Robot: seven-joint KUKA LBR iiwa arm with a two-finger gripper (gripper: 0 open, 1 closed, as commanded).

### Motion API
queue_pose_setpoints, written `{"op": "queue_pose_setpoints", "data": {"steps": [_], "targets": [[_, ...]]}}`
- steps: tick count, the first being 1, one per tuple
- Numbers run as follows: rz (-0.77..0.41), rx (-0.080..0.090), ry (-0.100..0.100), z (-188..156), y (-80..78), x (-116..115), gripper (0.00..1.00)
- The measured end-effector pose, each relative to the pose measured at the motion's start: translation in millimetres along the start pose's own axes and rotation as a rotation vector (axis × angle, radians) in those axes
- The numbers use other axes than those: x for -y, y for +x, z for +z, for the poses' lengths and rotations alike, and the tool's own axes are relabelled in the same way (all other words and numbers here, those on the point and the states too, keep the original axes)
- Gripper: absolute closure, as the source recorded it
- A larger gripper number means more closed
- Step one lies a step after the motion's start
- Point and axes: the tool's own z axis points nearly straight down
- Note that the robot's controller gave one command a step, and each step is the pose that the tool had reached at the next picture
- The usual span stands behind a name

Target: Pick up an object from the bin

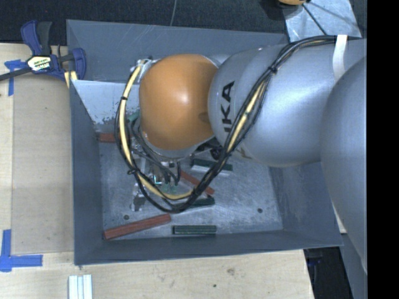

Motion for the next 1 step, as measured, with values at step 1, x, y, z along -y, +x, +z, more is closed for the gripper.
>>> {"op": "queue_pose_setpoints", "data": {"steps": [1], "targets": [[0.003,0.008,-0.003,-4.5,-2.0,0.8,0.00]]}}
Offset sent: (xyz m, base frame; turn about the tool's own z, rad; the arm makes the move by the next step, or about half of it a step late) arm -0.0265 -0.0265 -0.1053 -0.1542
